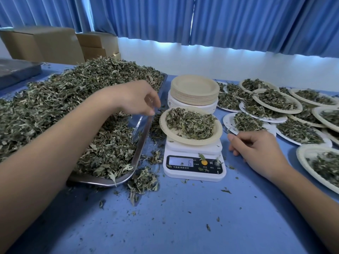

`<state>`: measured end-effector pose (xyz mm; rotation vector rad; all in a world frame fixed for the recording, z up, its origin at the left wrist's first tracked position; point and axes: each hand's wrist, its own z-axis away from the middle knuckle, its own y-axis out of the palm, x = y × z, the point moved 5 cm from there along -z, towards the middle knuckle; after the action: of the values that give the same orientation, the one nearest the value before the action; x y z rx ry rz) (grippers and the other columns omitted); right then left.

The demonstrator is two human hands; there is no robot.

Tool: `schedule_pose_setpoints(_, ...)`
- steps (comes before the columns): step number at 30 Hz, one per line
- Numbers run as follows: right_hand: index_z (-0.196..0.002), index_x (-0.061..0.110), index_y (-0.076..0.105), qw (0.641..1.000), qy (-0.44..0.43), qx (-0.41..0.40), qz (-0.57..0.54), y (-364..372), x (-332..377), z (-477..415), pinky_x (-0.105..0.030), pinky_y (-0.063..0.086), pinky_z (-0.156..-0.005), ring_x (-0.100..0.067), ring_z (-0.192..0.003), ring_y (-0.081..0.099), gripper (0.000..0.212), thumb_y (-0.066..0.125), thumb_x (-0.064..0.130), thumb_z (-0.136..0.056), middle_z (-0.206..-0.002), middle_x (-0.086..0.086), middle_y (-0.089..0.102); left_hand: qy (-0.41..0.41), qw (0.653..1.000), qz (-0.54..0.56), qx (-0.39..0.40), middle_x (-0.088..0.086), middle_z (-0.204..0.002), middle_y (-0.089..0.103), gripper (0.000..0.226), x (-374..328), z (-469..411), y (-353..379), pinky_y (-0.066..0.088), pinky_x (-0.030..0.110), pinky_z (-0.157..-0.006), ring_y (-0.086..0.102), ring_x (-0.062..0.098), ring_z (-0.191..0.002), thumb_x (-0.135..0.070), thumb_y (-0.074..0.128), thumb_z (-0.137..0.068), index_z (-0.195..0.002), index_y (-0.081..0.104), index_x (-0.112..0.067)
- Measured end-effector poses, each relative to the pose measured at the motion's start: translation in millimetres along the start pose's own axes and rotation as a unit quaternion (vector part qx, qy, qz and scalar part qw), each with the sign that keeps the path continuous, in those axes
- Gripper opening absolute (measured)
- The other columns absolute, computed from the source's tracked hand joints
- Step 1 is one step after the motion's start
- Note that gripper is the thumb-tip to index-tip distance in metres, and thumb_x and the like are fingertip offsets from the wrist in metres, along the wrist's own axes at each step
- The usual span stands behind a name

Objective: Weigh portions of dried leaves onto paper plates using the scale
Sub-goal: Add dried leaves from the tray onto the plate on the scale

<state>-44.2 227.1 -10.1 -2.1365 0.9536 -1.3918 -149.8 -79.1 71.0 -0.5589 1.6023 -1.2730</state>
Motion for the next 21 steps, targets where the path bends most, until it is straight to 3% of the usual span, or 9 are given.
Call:
schedule_pose_setpoints(2, -0.061, 0.027, 0.07, 1.0, 0.0, 0.0, 0.001, 0, 0, 0, -0.012, 0.044, -0.055, -0.006, -0.05, 0.06, 0.041, 0.063, 0.035, -0.1, -0.058, 0.006, 0.068, -0.032, 0.997, -0.059, 0.042, -0.015, -0.091, 0.065, 0.022, 8, 0, 5, 0.053, 0.035, -0.085, 0.067, 0.011, -0.087, -0.014, 0.072, -0.092, -0.111, 0.071, -0.024)
schedule_pose_setpoints(4, -0.061, 0.027, 0.07, 1.0, -0.001, 0.003, 0.0, -1, 0, 0, -0.013, 0.044, -0.055, -0.007, -0.051, 0.061, 0.041, 0.063, 0.035, -0.1, -0.059, 0.006, 0.068, -0.06, 0.993, -0.09, 0.05, -0.008, -0.082, 0.071, 0.012, 17, -1, 6, 0.058, 0.039, -0.083, 0.072, 0.016, -0.08, -0.007, 0.071, -0.091, -0.1, 0.072, -0.015)
schedule_pose_setpoints(7, -0.064, 0.028, 0.071, 1.0, 0.003, 0.003, -0.006, -1, 1, 1, -0.013, 0.044, -0.055, -0.006, -0.05, 0.06, 0.038, 0.063, 0.037, -0.1, -0.059, 0.006, 0.069, -0.087, 0.986, -0.136, 0.052, -0.004, -0.075, 0.074, 0.014, 29, -2, 4, 0.06, 0.038, -0.081, 0.073, 0.014, -0.075, -0.003, 0.071, -0.089, -0.087, 0.073, -0.016)
schedule_pose_setpoints(10, -0.065, 0.03, 0.071, 1.0, 0.002, 0.003, -0.005, -1, 1, 1, -0.013, 0.043, -0.054, -0.007, -0.048, 0.059, 0.037, 0.063, 0.038, -0.1, -0.06, 0.005, 0.069, -0.117, 0.976, -0.145, 0.116, -0.001, -0.078, 0.075, 0.008, 40, 1, 8, 0.061, 0.037, -0.075, 0.072, 0.017, -0.079, -0.009, 0.073, -0.089, -0.086, 0.073, -0.017)
schedule_pose_setpoints(13, -0.064, 0.029, 0.071, 1.0, 0.001, 0.004, -0.009, -1, 2, 2, -0.014, 0.043, -0.054, -0.007, -0.048, 0.058, 0.038, 0.063, 0.037, -0.1, -0.059, 0.005, 0.068, -0.127, 0.966, -0.124, 0.186, -0.006, -0.078, 0.074, 0.01, 45, 7, 15, 0.055, 0.025, -0.061, 0.07, 0.014, -0.078, -0.027, 0.083, -0.082, -0.087, 0.075, -0.023)
schedule_pose_setpoints(17, -0.061, 0.026, 0.071, 1.0, -0.004, 0.003, -0.004, -1, 1, 2, -0.014, 0.043, -0.054, -0.007, -0.048, 0.059, 0.041, 0.063, 0.035, -0.1, -0.059, 0.005, 0.068, -0.127, 0.962, -0.107, 0.219, -0.005, -0.09, 0.075, 0.028, 48, 15, 13, 0.059, 0.027, -0.069, 0.07, 0.016, -0.09, -0.035, 0.089, -0.073, -0.096, 0.075, -0.028)
schedule_pose_setpoints(21, -0.061, 0.026, 0.07, 1.0, -0.004, 0.008, -0.002, 0, 2, 2, -0.014, 0.042, -0.053, -0.006, -0.047, 0.058, 0.041, 0.063, 0.035, -0.101, -0.059, 0.005, 0.068, -0.13, 0.96, -0.119, 0.219, -0.003, -0.086, 0.072, 0.032, 47, 16, 14, 0.057, 0.028, -0.068, 0.067, 0.016, -0.084, -0.029, 0.091, -0.071, -0.096, 0.072, -0.024)
